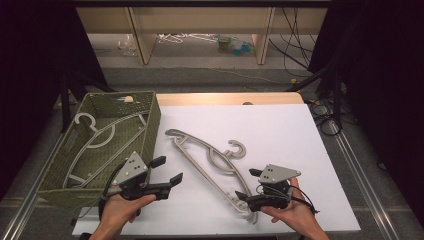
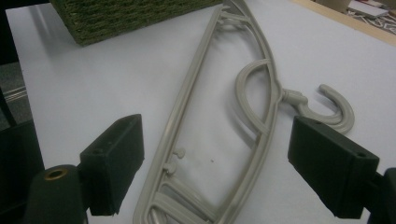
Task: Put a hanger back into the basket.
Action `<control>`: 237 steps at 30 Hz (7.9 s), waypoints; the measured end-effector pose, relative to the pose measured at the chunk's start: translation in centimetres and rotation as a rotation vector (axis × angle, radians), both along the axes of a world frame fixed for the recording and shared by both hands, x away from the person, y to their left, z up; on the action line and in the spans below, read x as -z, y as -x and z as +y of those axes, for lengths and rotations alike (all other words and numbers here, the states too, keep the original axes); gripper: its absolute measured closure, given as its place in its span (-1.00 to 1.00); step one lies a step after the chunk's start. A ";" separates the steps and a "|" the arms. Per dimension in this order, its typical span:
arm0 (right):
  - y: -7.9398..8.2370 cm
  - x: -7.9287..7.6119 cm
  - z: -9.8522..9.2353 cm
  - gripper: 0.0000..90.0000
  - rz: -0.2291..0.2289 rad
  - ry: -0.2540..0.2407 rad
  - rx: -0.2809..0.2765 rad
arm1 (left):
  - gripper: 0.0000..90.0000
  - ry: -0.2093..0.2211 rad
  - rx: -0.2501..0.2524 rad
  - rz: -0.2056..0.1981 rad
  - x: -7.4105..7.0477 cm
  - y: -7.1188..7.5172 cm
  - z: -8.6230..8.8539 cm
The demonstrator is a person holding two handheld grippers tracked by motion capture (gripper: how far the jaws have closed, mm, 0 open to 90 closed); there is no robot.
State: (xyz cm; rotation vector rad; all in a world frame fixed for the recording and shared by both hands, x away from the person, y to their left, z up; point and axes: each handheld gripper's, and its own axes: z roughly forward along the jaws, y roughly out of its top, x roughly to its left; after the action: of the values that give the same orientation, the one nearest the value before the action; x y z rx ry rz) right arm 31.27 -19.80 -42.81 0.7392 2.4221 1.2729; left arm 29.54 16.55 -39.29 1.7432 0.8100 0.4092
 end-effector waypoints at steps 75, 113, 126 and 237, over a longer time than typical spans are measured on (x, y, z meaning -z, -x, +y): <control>-7.9 2.4 2.8 0.82 0.248 0.176 0.138 | -0.49 -0.042 0.014 0.006 4.0 1.5 -0.2; -3.0 -2.5 1.7 0.83 0.002 0.267 -0.165 | -0.33 -0.240 0.133 0.044 3.2 -5.5 -6.6; -2.7 -2.7 1.9 0.82 -0.023 0.273 -0.214 | 0.03 -0.341 0.251 0.028 3.7 -6.5 -7.6; -1.8 -0.4 -0.2 -0.57 0.045 -0.052 0.110 | 0.79 -0.289 -0.255 -0.001 -10.0 -11.0 13.7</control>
State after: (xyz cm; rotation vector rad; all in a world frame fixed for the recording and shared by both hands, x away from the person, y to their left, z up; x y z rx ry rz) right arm 33.09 -20.04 -42.39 0.9117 2.3554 1.2939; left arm 40.50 30.25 -29.25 1.9085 1.0168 0.7279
